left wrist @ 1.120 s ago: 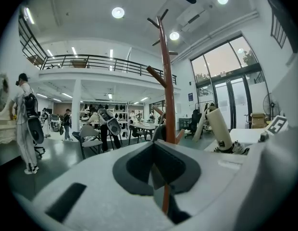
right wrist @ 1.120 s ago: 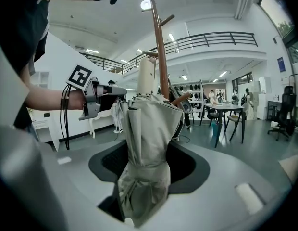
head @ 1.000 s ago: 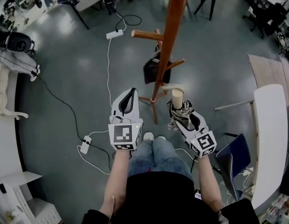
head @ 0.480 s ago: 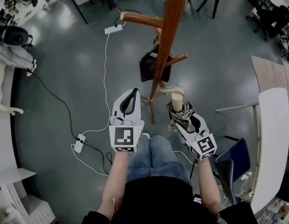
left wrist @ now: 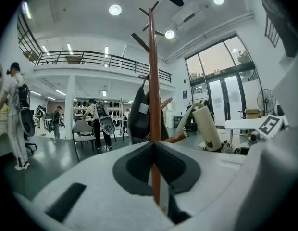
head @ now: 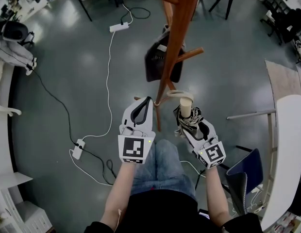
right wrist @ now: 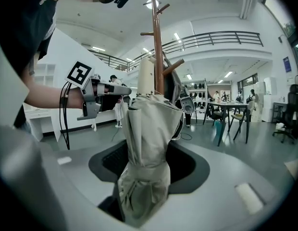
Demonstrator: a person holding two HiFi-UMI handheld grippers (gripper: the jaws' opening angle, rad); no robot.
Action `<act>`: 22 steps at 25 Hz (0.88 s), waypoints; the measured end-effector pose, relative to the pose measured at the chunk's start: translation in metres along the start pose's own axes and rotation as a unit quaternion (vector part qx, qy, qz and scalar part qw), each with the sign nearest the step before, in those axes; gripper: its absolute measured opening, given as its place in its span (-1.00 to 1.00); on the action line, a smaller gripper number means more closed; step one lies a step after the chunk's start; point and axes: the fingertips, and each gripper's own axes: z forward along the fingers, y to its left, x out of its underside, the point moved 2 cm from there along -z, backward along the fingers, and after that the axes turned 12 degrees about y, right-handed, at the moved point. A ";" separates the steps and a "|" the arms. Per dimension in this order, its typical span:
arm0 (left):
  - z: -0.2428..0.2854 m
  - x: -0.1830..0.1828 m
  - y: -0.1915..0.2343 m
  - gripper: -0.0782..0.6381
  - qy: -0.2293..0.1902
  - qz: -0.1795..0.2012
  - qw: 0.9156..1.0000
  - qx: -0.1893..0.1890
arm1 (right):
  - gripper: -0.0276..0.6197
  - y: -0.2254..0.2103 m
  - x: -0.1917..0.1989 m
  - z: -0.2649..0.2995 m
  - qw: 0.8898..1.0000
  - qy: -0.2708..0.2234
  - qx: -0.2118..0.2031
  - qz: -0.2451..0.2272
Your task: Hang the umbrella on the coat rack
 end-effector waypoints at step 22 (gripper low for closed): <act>0.008 0.004 -0.009 -0.76 -0.022 -0.013 1.000 0.009 | -0.14 0.008 0.079 0.004 0.997 0.070 0.022 -0.012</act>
